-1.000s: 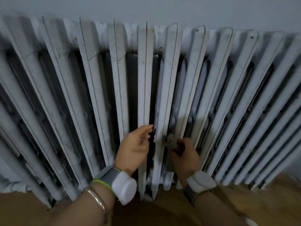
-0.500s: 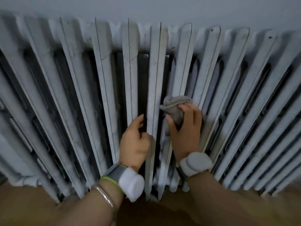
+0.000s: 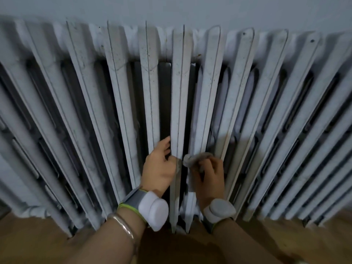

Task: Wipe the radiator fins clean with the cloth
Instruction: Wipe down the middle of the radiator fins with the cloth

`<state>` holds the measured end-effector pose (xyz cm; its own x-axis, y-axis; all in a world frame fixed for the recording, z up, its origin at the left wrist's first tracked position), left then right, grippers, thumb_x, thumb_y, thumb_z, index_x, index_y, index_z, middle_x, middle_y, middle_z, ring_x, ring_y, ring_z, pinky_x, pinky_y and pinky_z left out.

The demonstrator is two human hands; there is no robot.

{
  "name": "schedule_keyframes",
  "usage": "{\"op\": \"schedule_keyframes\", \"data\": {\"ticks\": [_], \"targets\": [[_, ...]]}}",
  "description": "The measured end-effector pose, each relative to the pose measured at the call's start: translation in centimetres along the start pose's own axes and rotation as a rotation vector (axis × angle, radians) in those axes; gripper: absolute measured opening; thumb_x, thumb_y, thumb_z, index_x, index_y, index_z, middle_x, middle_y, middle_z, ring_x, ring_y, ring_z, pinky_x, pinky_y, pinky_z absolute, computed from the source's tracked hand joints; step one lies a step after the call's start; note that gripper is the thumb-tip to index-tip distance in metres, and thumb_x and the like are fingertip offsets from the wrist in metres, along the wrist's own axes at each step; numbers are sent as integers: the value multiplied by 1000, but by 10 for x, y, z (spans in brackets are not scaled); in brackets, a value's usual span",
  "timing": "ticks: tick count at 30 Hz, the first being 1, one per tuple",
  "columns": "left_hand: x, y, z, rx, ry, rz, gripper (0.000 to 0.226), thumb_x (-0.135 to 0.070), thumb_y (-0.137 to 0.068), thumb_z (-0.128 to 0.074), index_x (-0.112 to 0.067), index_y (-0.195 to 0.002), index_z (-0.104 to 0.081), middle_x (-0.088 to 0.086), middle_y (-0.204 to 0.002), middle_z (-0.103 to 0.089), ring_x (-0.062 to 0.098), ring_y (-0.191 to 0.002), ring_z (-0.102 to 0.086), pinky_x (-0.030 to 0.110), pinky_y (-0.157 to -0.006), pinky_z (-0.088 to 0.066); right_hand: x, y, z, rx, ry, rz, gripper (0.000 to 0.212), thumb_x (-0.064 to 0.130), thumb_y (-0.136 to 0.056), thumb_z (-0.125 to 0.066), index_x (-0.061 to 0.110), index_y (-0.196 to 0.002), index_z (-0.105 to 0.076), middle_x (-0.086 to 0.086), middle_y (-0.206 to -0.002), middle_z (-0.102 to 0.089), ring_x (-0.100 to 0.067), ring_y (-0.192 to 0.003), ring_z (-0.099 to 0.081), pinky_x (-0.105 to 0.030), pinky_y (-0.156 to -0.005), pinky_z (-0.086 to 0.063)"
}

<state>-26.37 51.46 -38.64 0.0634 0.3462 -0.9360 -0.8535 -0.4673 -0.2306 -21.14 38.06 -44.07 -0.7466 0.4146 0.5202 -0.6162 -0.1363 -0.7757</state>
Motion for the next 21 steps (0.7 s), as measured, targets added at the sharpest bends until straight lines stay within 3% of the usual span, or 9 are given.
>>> {"op": "schedule_keyframes", "data": {"ticks": [3, 6, 8, 11, 16, 21], "targets": [[-1, 4, 2, 17, 13, 24, 58, 2, -91, -49, -16, -144, -35, 1, -135, -48, 14, -123, -47, 31, -109, -36, -21, 21, -8, 116, 100, -42, 20, 6, -83, -67, 14, -90, -51, -8, -108, -47, -22, -88, -54, -25, -77, -49], [-6, 13, 2, 69, 18, 29, 60, -2, -93, -50, -19, -146, -30, -11, -129, -43, 7, -122, -43, 25, -107, -33, -35, 33, -7, 238, 139, -72, 11, 17, -83, -66, 12, -88, -58, -11, -104, -55, -31, -79, -61, -24, -66, -44], [-9, 16, 2, 91, 14, 37, 61, -3, -93, -50, -21, -147, -28, -13, -130, -41, 6, -124, -41, 25, -108, -31, -37, 30, 1, 279, 135, -70, 9, 12, -81, -68, 8, -87, -63, -13, -100, -58, -31, -77, -63, -27, -64, -46], [-8, 16, 3, 111, -7, 58, 64, 0, -93, -49, -22, -148, -26, -7, -143, -40, 11, -132, -39, 30, -112, -31, -21, 11, 19, 225, 90, -42, 18, -4, -76, -71, 6, -88, -63, -11, -98, -56, -26, -78, -61, -26, -72, -48], [-15, 18, 3, 111, 18, 99, 65, 7, -92, -44, -20, -148, -24, 0, -147, -37, 17, -135, -37, 35, -113, -31, 16, -38, 49, 66, -21, 9, 22, 6, -87, -60, 10, -108, -56, 0, -114, -42, -6, -94, -45, -20, -86, -42], [-7, 16, 9, 160, 4, 103, 71, 14, -90, -41, -25, -147, -25, 1, -145, -39, 18, -136, -36, 35, -113, -32, 41, -75, 55, -17, -21, 89, 28, 12, -91, -57, 9, -118, -57, -8, -120, -46, -19, -108, -50, -25, -97, -44]]}}
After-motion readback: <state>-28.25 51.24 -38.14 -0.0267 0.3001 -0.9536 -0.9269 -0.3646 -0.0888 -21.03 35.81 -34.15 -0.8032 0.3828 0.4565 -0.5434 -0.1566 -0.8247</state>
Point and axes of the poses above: each hand's wrist, its own y-axis away from the middle knuckle, its own z-axis out of the back of the hand, x = y × z, the point moved 3 cm from there along -y, towards the middle knuckle
